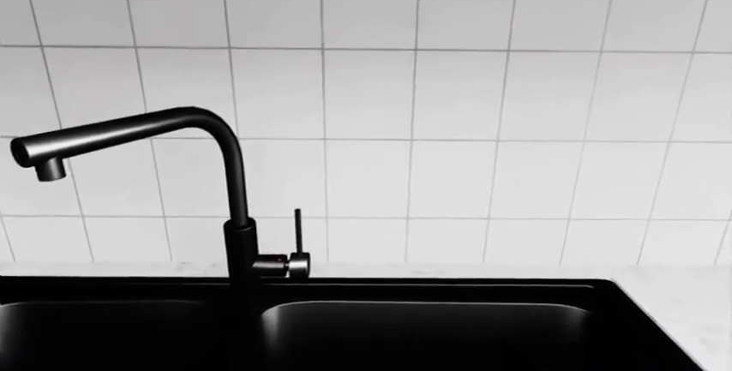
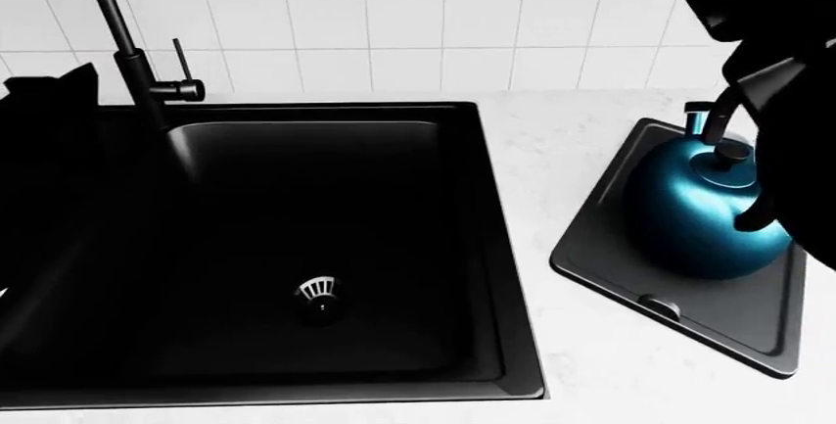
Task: Pick the kettle from the counter and place it on the tray. Then pick the mug from the cabinet and place it on the tray. Then close the cabinet doors.
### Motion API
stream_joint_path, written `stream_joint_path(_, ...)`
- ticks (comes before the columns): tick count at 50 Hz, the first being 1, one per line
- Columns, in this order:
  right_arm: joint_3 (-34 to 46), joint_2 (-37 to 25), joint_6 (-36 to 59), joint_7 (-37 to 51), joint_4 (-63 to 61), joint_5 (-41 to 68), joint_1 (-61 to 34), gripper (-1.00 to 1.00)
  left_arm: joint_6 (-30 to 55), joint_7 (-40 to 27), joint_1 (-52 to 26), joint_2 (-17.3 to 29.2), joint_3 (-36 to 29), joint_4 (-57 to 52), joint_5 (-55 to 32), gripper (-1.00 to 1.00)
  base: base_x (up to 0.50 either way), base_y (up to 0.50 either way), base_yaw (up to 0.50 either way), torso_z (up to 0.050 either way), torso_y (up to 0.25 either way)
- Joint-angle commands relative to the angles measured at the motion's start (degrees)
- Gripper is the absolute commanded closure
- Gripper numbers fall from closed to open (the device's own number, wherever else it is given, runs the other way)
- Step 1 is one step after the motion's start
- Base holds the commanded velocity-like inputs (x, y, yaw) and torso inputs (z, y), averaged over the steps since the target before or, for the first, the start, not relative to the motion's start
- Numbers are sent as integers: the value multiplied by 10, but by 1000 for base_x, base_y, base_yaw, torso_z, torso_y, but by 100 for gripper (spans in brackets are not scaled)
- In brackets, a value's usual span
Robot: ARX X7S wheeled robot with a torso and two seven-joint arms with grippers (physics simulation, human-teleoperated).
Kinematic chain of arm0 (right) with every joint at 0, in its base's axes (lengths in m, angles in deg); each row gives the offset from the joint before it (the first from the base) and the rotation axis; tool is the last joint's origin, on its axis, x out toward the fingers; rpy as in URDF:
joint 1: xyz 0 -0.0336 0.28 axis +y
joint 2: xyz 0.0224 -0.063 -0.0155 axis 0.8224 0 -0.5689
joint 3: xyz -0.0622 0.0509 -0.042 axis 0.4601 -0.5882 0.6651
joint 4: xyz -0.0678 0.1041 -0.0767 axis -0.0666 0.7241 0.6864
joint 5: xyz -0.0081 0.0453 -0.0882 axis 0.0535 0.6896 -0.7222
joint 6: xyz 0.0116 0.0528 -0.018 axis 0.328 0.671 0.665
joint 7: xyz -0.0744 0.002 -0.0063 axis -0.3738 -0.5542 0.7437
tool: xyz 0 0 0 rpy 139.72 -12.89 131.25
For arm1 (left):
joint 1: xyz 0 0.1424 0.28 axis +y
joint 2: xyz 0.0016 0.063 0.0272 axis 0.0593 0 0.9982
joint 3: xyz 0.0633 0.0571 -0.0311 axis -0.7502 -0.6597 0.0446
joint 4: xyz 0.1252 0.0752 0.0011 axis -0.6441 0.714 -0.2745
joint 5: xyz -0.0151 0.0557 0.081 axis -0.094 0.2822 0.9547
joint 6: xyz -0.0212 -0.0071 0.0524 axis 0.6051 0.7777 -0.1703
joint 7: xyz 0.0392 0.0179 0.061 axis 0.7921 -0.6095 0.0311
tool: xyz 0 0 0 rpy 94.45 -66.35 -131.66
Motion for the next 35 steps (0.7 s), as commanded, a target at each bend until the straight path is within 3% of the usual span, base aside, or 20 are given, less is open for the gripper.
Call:
stream_joint_path(1,-9,-47,-36,52,-66,-8,80,-100,5,1,-9,-3,-2,-1,0,-100,0,0,0,0,0)
stream_joint_path(18,-13,-80,-55,69,-88,-26,125,-100,20,-5,-39,-10,-14,1,-5,-100,0,20,0,0,0)
stream_joint_path(35,-18,-93,-64,70,-89,-32,139,-100,20,-1,-32,-12,-12,-3,2,-100,10,476,0,0,0)
